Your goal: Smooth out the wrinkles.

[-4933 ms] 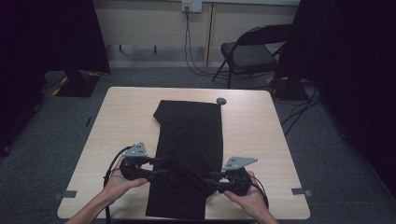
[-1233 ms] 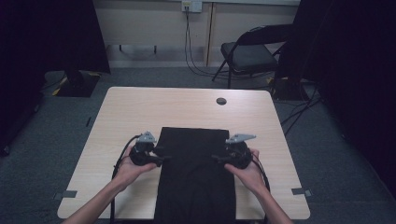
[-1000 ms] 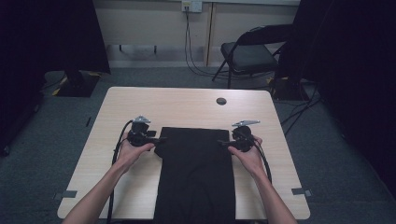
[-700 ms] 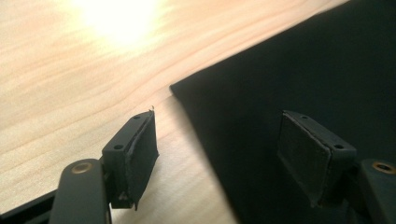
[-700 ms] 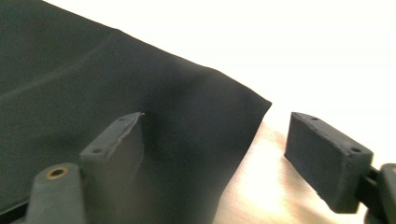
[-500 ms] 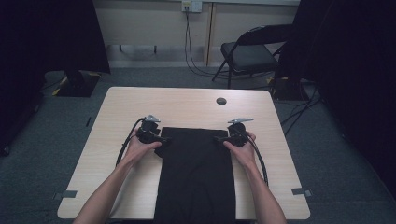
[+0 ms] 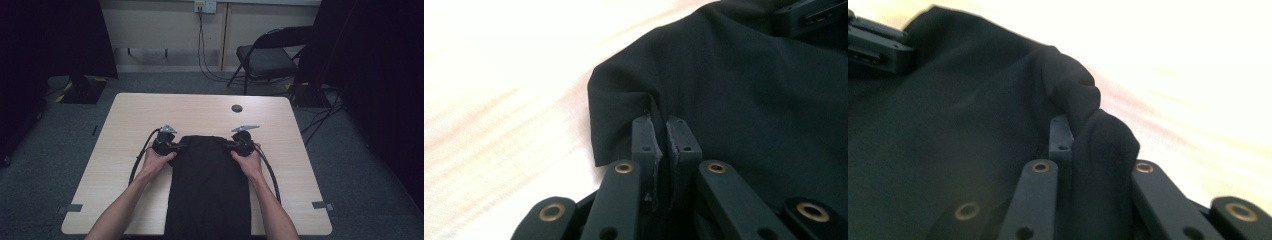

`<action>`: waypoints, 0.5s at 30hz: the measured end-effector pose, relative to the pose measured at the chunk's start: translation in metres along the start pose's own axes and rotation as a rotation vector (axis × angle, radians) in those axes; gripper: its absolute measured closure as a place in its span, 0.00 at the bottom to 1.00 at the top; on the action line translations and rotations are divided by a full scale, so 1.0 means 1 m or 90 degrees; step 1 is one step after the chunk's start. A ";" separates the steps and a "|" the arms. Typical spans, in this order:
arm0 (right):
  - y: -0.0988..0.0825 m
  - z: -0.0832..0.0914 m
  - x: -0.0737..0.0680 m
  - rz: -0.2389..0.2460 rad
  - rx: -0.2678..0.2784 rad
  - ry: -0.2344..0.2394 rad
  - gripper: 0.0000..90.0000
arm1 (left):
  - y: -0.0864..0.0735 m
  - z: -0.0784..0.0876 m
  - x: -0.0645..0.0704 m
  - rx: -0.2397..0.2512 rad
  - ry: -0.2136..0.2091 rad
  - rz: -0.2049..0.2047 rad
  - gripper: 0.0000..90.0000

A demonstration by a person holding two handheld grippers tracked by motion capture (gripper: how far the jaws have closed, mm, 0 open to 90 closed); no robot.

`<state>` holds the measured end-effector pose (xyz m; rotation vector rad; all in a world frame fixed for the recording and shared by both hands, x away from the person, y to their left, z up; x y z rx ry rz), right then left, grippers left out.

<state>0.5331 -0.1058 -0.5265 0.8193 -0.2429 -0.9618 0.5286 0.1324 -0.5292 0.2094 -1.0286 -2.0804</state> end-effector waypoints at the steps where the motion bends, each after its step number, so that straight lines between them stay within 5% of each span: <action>1: 0.005 0.002 0.001 -0.002 0.006 -0.003 0.91 | 0.007 0.004 -0.003 0.010 0.007 0.007 0.94; 5: 0.047 0.023 0.004 -0.011 0.056 -0.004 0.91 | 0.057 0.033 -0.007 0.073 0.023 0.007 0.94; 6: 0.047 0.023 0.004 -0.011 0.056 -0.004 0.91 | 0.057 0.033 -0.007 0.073 0.023 0.007 0.95; 7: 0.081 0.043 0.004 0.004 0.095 -0.023 0.91 | 0.098 0.056 -0.005 0.113 0.036 -0.014 0.95; 9: 0.093 0.051 0.004 -0.002 0.116 -0.019 0.91 | 0.112 0.066 -0.003 0.136 0.046 -0.017 0.94; 10: 0.114 0.070 0.005 -0.009 0.171 -0.027 0.91 | 0.138 0.085 0.000 0.174 0.043 -0.024 0.94; 15: 0.145 0.102 0.005 -0.007 0.227 -0.027 0.91 | 0.174 0.117 0.007 0.218 0.056 -0.058 0.94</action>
Point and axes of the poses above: each handheld gripper's, and its own axes: z roughly backward along the jaws, y roughly out of its top, x roughly to its right, the point moved 6 cm from there along -z, roughly forward along the jaws, and after that the axes turned 1 degree about -x, right-handed, at the moved point
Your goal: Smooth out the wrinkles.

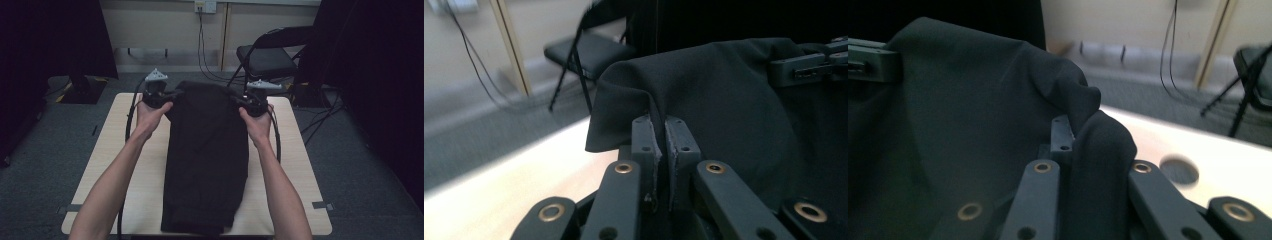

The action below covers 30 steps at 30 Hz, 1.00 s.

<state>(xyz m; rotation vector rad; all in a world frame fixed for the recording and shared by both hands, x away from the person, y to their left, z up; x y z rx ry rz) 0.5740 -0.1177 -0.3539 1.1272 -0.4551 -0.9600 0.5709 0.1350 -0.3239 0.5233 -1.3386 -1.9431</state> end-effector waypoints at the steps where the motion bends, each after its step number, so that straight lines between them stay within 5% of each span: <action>1: 0.016 0.007 -0.003 0.015 0.012 -0.002 0.91 | 0.014 0.007 0.003 0.018 -0.001 -0.014 0.94; 5: 0.029 0.016 -0.008 0.030 0.026 -0.001 0.91 | 0.016 0.015 0.007 0.020 0.000 -0.030 0.94; 9: 0.014 0.022 -0.016 0.028 0.022 0.024 0.90 | -0.008 0.023 0.010 0.008 -0.004 -0.044 0.94; 13: -0.015 0.025 -0.032 0.044 -0.005 0.056 0.90 | -0.049 0.035 0.018 -0.026 -0.016 -0.084 0.94; 20: -0.069 0.050 -0.069 0.079 -0.043 0.133 0.86 | -0.104 0.066 0.036 -0.015 -0.074 -0.074 0.92; 26: -0.143 0.057 -0.085 0.083 -0.124 0.159 0.84 | -0.176 0.076 0.054 -0.108 -0.113 -0.078 0.90; 30: -0.177 0.065 -0.094 0.091 -0.162 0.174 0.80 | -0.199 0.091 0.061 -0.148 -0.131 -0.089 0.83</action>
Point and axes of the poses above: each handheld gripper's, and its own axes: z roughly backward along the jaws, y roughly out of its top, x roughly to its right, the point moved 6 cm from there along -z, roughly forward along the jaws, and after that the axes turned 1 degree about -x, right-handed, at the moved point
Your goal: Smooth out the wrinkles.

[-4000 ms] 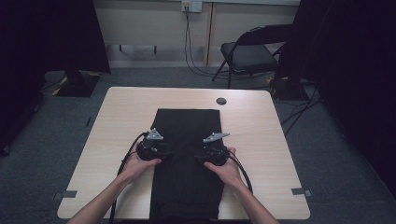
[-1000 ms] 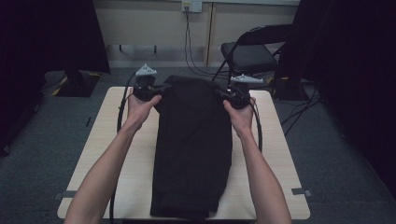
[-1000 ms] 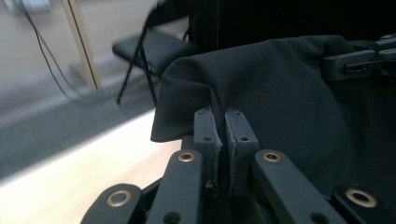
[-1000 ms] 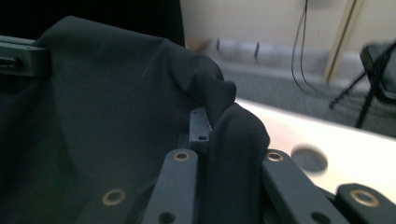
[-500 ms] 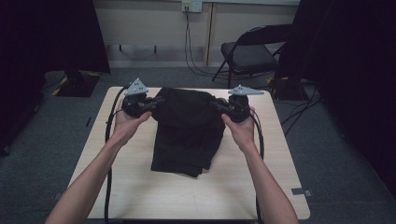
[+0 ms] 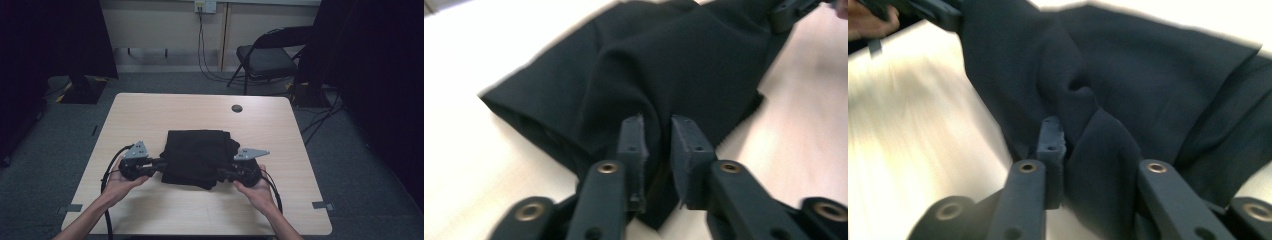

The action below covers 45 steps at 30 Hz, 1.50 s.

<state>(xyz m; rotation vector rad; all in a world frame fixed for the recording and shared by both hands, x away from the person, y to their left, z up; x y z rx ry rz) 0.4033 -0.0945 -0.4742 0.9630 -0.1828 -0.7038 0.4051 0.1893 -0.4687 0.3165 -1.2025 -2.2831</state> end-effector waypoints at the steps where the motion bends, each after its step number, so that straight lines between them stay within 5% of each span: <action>1: -0.003 0.001 -0.002 0.003 -0.005 -0.001 0.79 | -0.006 0.009 0.003 0.013 -0.006 0.020 0.82; 6: -0.013 0.021 -0.017 0.005 -0.007 0.019 0.64 | -0.006 0.030 0.004 0.052 -0.016 0.046 0.64; 12: -0.006 0.043 -0.022 0.003 0.028 0.024 0.59 | 0.012 0.038 -0.001 0.088 -0.003 0.044 0.59; 16: 0.002 0.045 -0.018 -0.003 0.046 0.027 0.57 | 0.018 0.011 -0.003 0.047 -0.005 0.049 0.59; 19: 0.005 0.030 -0.013 0.006 0.025 0.011 0.58 | 0.020 -0.019 -0.008 0.010 0.002 0.043 0.58; 24: 0.015 -0.015 0.011 -0.006 -0.001 -0.020 0.64 | 0.026 -0.068 -0.023 -0.054 0.001 0.058 0.58; 25: 0.017 -0.024 0.016 -0.005 -0.004 -0.034 0.64 | 0.024 -0.077 -0.026 -0.061 0.019 0.054 0.59; 28: 0.018 -0.050 0.032 -0.008 -0.033 -0.068 0.65 | 0.018 -0.100 -0.030 -0.061 0.010 0.104 0.60; 29: 0.016 -0.056 0.036 -0.014 -0.043 -0.073 0.66 | 0.012 -0.108 -0.029 -0.086 0.018 0.090 0.61; 32: 0.002 -0.073 0.047 -0.017 -0.079 -0.101 0.67 | 0.011 -0.112 -0.024 -0.090 0.018 0.075 0.67; 36: -0.009 -0.072 0.048 -0.031 -0.064 -0.077 0.68 | 0.007 -0.111 -0.009 -0.098 -0.032 0.083 0.68; 40: -0.020 -0.056 0.034 -0.008 -0.100 -0.066 0.68 | 0.005 -0.103 0.014 -0.114 -0.069 0.078 0.68; 42: -0.027 -0.047 0.024 0.006 -0.116 -0.060 0.68 | 0.009 -0.099 0.024 -0.104 -0.068 0.055 0.62; 45: -0.034 -0.037 0.017 0.008 -0.123 -0.048 0.68 | 0.027 -0.095 0.035 -0.047 -0.096 0.041 0.67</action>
Point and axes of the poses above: each handheld gripper's, and its own axes: z roughly backward along the jaws, y roughly out of its top, x roughly to its right, the point moved 6 cm from there along -z, roughly forward along the jaws, and after that the axes turned 1 degree about -x, right-handed, at the moved point
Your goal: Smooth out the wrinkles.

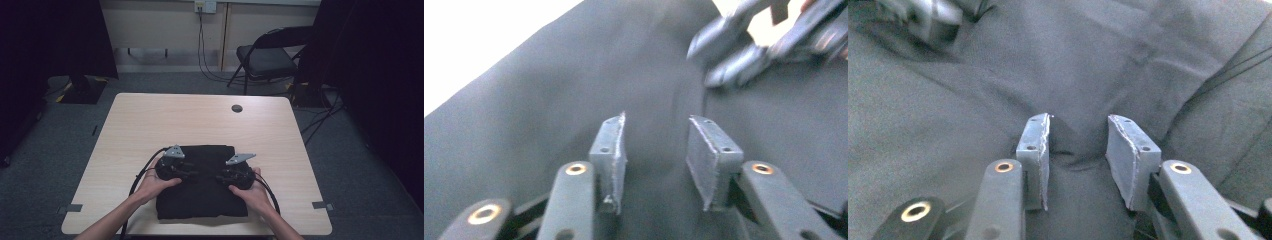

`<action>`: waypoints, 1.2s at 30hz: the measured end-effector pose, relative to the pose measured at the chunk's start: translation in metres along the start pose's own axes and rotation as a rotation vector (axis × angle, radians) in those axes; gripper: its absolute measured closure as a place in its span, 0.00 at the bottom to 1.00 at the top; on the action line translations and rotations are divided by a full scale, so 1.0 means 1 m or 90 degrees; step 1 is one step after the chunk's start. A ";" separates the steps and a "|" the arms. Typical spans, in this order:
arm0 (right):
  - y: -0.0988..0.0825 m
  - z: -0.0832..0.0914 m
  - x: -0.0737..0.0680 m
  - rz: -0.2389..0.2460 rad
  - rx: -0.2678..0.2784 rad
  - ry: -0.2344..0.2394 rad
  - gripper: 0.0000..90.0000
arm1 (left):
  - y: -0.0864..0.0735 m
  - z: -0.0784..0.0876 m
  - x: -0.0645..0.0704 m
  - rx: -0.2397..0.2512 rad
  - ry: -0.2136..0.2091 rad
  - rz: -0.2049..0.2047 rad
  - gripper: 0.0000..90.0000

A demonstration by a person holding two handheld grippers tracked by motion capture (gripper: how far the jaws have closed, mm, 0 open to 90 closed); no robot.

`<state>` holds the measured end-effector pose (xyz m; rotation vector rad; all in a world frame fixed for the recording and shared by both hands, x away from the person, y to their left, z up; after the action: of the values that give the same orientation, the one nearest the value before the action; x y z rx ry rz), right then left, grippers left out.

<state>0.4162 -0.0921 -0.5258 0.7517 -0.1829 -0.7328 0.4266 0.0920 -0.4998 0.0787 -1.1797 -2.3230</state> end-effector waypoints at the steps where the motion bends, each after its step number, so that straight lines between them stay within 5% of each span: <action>1: 0.000 0.004 -0.002 -0.003 -0.006 0.002 0.66 | 0.003 -0.001 0.002 0.004 -0.012 0.006 0.69; 5: 0.021 0.015 0.006 -0.005 0.025 -0.017 0.55 | -0.012 -0.023 0.003 -0.066 -0.017 -0.006 0.76; 8: 0.049 0.014 0.025 -0.017 0.057 -0.025 0.43 | -0.013 -0.028 0.001 -0.067 -0.021 0.015 0.77; 10: 0.060 0.005 0.034 -0.021 0.062 -0.022 0.36 | -0.014 -0.028 0.002 -0.068 -0.010 -0.002 0.77; 15: 0.079 -0.036 0.057 -0.048 0.020 -0.005 0.21 | -0.014 -0.029 0.001 -0.064 -0.009 0.001 0.77; 24: 0.076 -0.073 0.050 -0.038 -0.026 0.036 0.18 | -0.014 -0.029 0.002 -0.066 0.000 -0.004 0.77; 28: 0.075 -0.072 0.050 -0.029 -0.025 0.036 0.22 | -0.014 -0.029 0.002 -0.063 0.004 -0.002 0.77; 36: 0.065 -0.059 0.044 -0.013 -0.041 0.092 0.63 | -0.015 -0.029 0.004 -0.058 0.029 -0.008 0.77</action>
<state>0.5072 -0.0557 -0.5288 0.7430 -0.0213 -0.6980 0.4250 0.0763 -0.5287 0.1060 -1.0518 -2.3693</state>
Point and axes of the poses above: each handheld gripper's, and its own axes: z roughly backward along the jaws, y roughly out of its top, x roughly to its right, the point moved 6 cm from there along -z, roughly forward along the jaws, and after that the axes turned 1 degree about -x, right-handed, at the moved point
